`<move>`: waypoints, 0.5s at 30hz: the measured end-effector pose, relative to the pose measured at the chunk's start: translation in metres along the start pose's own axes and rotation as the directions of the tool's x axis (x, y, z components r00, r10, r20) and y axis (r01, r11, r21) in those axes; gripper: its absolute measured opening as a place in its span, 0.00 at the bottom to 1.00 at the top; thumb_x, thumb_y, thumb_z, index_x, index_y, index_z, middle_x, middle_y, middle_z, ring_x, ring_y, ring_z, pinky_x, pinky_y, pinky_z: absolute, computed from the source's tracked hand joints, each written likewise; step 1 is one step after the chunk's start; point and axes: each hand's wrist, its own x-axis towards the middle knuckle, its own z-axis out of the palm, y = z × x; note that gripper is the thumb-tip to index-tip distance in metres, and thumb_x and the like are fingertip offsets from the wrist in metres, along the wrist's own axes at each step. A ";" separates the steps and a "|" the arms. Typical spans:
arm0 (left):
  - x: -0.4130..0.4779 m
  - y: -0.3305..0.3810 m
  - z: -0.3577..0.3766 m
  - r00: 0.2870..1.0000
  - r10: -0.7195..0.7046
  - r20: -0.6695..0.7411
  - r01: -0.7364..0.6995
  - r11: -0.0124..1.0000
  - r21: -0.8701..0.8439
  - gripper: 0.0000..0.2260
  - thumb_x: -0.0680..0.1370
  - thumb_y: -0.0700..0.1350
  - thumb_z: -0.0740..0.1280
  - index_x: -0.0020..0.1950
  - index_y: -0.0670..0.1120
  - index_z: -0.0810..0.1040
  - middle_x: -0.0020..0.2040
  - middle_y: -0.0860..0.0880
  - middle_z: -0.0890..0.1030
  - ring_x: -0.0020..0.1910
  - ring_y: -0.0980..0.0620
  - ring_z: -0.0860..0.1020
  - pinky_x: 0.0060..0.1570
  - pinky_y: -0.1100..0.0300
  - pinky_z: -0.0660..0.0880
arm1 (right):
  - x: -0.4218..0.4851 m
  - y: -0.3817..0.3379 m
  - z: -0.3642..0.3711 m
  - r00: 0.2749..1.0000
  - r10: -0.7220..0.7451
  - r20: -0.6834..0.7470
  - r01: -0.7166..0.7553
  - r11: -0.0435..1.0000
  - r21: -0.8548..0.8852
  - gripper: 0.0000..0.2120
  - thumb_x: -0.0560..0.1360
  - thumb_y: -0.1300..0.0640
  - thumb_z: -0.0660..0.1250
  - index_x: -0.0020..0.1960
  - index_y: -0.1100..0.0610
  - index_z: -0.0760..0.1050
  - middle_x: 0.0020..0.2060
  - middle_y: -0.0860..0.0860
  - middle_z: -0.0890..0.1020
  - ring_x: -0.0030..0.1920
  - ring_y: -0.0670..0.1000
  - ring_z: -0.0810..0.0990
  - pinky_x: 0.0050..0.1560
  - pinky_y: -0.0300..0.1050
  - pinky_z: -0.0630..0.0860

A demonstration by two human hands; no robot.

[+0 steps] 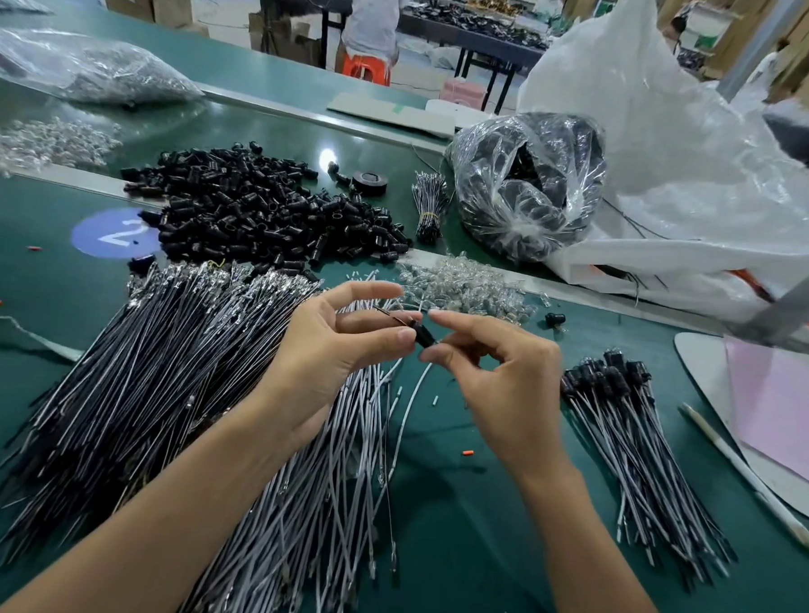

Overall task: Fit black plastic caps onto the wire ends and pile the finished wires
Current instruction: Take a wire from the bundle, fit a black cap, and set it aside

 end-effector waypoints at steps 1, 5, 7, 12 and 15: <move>0.000 0.000 0.000 1.000 0.000 0.013 0.000 1.000 0.005 0.25 0.55 0.41 0.79 0.52 0.46 0.83 0.41 0.42 0.85 0.40 0.49 0.84 0.46 0.59 0.81 | 0.000 -0.001 0.000 1.000 -0.008 0.017 0.008 1.000 0.002 0.15 0.65 0.63 0.79 0.51 0.57 0.85 0.36 0.43 0.84 0.38 0.42 0.82 0.45 0.32 0.76; -0.001 -0.001 0.000 0.999 0.002 0.043 -0.003 0.999 0.043 0.17 0.59 0.39 0.77 0.47 0.47 0.86 0.42 0.43 0.86 0.41 0.51 0.84 0.44 0.62 0.80 | -0.001 -0.002 -0.002 0.999 -0.030 0.044 0.031 0.999 -0.009 0.15 0.64 0.61 0.80 0.51 0.58 0.85 0.38 0.43 0.84 0.39 0.41 0.82 0.45 0.32 0.77; -0.002 -0.001 0.001 0.999 -0.007 0.053 0.003 0.998 0.070 0.15 0.60 0.40 0.76 0.46 0.46 0.87 0.43 0.43 0.86 0.41 0.51 0.84 0.43 0.63 0.80 | -0.001 -0.002 -0.003 0.998 -0.030 0.050 0.031 0.999 -0.027 0.15 0.64 0.61 0.80 0.51 0.59 0.85 0.39 0.45 0.85 0.39 0.42 0.83 0.45 0.33 0.77; -0.003 -0.001 0.007 1.000 0.012 -0.021 -0.011 0.999 0.048 0.08 0.64 0.40 0.74 0.42 0.40 0.86 0.42 0.40 0.85 0.40 0.46 0.85 0.42 0.61 0.82 | -0.003 -0.003 0.000 0.998 -0.056 0.032 0.059 0.994 -0.089 0.13 0.66 0.63 0.79 0.49 0.59 0.85 0.40 0.49 0.86 0.39 0.43 0.81 0.44 0.30 0.75; -0.005 0.001 0.011 0.993 0.097 -0.063 -0.089 0.990 0.114 0.09 0.66 0.40 0.73 0.44 0.40 0.84 0.44 0.42 0.86 0.43 0.48 0.85 0.45 0.57 0.82 | -0.003 -0.001 0.001 0.999 -0.046 -0.009 0.045 0.990 -0.131 0.08 0.67 0.59 0.79 0.45 0.57 0.85 0.37 0.47 0.80 0.36 0.40 0.74 0.41 0.27 0.68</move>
